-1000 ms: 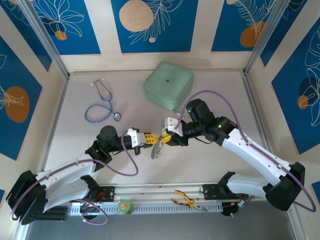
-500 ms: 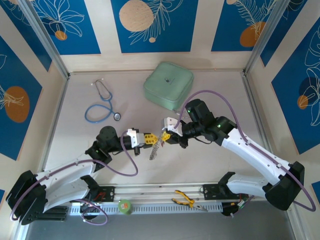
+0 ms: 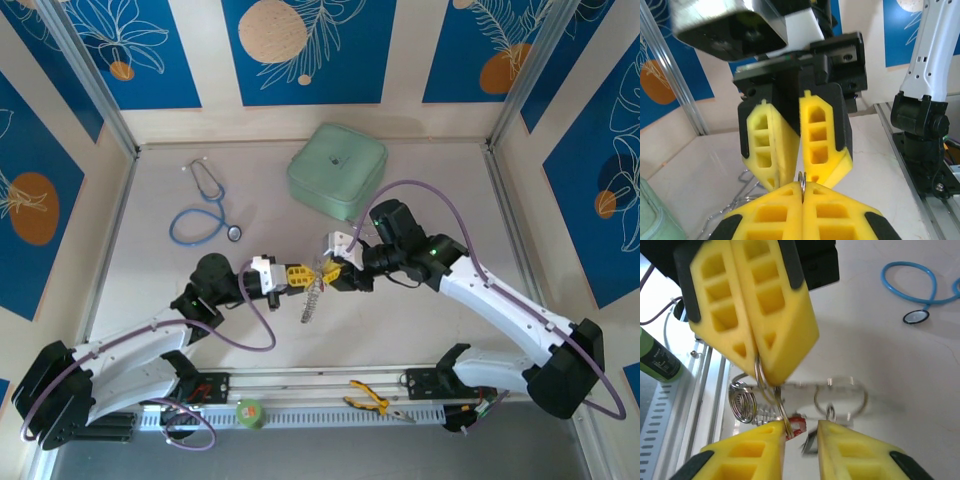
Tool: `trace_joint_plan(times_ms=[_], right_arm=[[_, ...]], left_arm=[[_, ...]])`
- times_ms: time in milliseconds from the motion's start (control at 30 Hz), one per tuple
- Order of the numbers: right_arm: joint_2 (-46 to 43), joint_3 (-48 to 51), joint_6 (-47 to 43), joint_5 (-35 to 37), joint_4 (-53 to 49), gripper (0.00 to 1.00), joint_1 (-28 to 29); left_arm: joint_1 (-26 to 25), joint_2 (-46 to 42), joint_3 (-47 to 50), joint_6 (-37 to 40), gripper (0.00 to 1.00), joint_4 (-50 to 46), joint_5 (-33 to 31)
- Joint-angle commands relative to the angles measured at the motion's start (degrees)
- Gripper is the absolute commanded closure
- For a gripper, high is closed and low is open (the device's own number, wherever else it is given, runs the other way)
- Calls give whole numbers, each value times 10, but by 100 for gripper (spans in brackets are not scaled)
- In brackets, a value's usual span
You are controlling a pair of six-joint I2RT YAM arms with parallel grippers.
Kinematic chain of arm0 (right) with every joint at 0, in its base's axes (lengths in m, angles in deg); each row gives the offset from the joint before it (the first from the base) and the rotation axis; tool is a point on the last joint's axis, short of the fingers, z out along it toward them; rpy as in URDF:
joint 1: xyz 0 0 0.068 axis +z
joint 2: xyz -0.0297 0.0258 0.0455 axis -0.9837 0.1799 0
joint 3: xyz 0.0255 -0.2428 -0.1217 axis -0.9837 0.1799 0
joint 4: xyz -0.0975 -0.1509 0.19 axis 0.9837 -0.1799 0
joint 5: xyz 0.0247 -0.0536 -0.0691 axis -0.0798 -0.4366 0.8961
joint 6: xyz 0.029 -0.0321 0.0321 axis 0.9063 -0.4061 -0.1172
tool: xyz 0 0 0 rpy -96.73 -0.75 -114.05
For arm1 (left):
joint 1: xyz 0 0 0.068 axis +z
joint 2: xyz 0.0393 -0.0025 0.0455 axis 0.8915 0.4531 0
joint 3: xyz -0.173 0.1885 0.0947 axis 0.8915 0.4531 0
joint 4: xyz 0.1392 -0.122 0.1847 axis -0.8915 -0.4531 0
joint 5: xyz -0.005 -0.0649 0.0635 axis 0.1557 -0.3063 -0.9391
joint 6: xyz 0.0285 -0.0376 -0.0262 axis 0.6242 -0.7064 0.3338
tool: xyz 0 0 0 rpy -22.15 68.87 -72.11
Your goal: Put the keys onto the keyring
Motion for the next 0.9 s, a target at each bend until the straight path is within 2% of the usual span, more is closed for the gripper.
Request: trace_joint_plan(times_ms=[0, 567, 633, 867], right_arm=[[-40, 23, 1, -21, 44, 74, -8], [-26, 20, -8, -60, 81, 75, 13], [-25, 22, -5, -60, 88, 77, 14], [-27, 23, 3, -60, 102, 100, 13]], left_arm=[[-4, 4, 4, -17, 100, 63, 14], [-4, 21, -1, -27, 100, 78, 23], [-4, 21, -1, -28, 100, 78, 23], [-4, 18, -4, -37, 100, 80, 26]])
